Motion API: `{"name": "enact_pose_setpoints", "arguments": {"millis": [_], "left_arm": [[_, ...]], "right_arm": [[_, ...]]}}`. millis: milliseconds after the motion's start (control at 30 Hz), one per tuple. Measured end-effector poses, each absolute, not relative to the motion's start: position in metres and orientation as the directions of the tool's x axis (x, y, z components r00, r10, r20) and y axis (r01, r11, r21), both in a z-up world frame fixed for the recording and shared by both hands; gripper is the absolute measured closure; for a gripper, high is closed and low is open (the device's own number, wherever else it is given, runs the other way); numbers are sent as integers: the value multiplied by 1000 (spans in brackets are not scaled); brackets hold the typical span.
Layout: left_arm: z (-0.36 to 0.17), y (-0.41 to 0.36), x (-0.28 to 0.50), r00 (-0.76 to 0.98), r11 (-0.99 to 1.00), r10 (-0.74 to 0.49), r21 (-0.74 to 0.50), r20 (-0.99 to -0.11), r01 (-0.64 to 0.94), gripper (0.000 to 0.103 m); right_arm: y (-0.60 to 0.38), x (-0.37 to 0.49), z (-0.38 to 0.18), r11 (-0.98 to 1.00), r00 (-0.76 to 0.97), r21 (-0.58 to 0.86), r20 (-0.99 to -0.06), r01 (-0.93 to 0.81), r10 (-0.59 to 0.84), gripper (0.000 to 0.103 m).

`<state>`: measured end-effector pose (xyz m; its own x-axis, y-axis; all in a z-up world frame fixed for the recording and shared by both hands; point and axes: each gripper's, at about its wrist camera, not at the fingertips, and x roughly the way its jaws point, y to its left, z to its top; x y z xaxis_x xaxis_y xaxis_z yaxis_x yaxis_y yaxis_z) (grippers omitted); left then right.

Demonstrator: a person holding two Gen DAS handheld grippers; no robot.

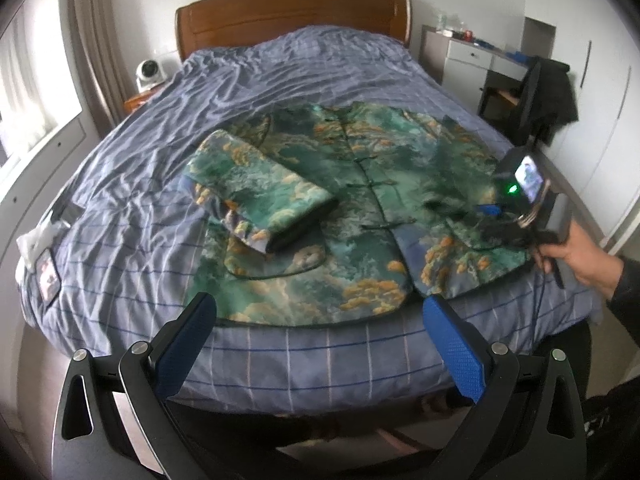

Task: Fold large clothes
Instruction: 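Grasp the folded sleeve with the right tool and pull it outward, then lay the sleeve flat on the duvet and open the right tool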

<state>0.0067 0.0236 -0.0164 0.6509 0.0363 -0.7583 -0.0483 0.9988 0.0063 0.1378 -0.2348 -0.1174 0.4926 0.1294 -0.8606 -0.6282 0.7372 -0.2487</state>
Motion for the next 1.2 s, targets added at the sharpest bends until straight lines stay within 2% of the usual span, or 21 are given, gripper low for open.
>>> {"name": "enact_pose_setpoints", "arguments": {"millis": [67,233,367,600,633,667,733,767,867,1033,1133,1200], "left_arm": [[-18,25,10,646,999,33,-1,-762,-52,1],[-22,21,14,645,1000,15,-2,-764,-25,1],[-21,13,18,647,1000,1,5,-762,3,1],[-18,15,21,659,1000,-2,5,-752,9,1],[-18,18,21,662,1000,-10,-2,-749,14,1],[-18,23,22,669,1000,-16,-7,-744,16,1],[-18,31,26,681,1000,-16,-8,-732,14,1],[-19,39,29,693,1000,-12,0,-720,18,1],[-26,54,48,718,997,11,64,-696,46,0],[-75,54,104,673,939,24,247,-739,239,0],[-127,55,153,618,887,87,344,-781,310,1],[-151,62,180,565,887,104,333,-818,319,1]], "right_arm": [[-244,140,-106,776,491,-215,-860,-593,136,89],[-305,139,-26,909,640,-131,-749,-395,170,90],[-397,154,29,989,754,-52,-653,-139,72,90],[-531,186,24,978,728,31,-673,205,-131,88],[-544,185,19,969,719,39,-678,244,-154,79],[-562,185,12,952,703,34,-683,304,-199,64],[-588,177,5,908,667,-26,-670,419,-327,52],[-594,171,2,893,657,-44,-661,449,-363,51],[-594,146,-10,885,640,-60,-668,462,-380,51],[-537,85,-32,954,680,11,-705,299,-205,51],[-498,47,-50,965,670,97,-736,245,-96,51],[-472,22,-60,961,652,158,-757,226,-29,51]]}}
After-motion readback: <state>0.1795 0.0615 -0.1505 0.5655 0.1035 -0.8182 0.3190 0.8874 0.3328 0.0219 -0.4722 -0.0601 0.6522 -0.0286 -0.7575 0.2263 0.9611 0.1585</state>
